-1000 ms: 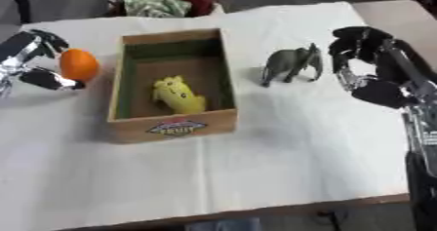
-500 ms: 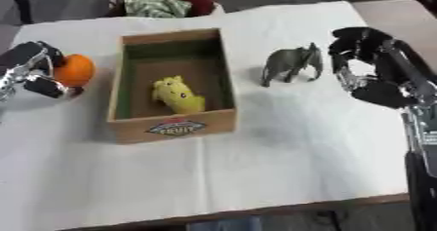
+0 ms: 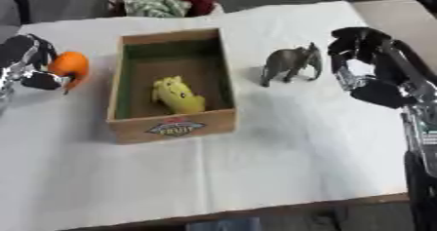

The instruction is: Pick up objects on the table and place them in the box.

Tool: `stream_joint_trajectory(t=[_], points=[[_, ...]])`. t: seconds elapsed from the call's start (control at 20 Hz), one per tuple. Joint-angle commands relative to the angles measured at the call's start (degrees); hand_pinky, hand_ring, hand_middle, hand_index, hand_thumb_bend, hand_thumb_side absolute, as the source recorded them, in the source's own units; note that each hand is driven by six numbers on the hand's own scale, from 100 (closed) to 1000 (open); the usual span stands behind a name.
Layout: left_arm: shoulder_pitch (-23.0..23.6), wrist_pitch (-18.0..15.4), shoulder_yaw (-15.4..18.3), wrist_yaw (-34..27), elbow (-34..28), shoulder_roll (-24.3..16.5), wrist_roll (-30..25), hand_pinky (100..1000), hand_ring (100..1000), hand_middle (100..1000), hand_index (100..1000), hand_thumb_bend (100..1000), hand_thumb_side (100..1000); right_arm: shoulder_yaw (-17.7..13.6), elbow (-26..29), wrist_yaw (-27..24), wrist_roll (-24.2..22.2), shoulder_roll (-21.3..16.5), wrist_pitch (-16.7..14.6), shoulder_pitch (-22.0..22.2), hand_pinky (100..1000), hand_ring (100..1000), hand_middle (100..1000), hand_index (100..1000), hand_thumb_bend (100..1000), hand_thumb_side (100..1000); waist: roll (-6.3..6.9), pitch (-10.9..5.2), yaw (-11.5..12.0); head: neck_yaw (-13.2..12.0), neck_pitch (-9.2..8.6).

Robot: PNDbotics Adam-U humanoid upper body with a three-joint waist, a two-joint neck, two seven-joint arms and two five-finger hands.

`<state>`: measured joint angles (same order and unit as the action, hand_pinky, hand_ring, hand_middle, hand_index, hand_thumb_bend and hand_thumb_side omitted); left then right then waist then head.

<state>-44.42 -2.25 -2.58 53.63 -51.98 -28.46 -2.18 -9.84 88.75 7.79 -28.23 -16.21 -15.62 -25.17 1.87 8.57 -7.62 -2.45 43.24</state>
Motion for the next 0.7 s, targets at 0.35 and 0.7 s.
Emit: stream_joint_trajectory(t=[0.35,0.7], points=[[-1.8,-2.4,-1.1,-8.2,-13.9,-0.9,7.6,529,290,228,384,126,161,-0.2,1.0,-0.3,0.1,-0.8,0.0,-0.7,658,706,638,814,100,270,0.00,-1.06,0.1,0.1,-0.31],[-1.1,-2.4,-6.4,-14.9,-21.3,-1.0,2.7,540,290,223,380,113,178,0.0,1.1,-0.4,-0.2,-0.6,0.1,-0.8,658,706,639,815,100,271,0.06,-1.10,0.0,0.0,-0.48]])
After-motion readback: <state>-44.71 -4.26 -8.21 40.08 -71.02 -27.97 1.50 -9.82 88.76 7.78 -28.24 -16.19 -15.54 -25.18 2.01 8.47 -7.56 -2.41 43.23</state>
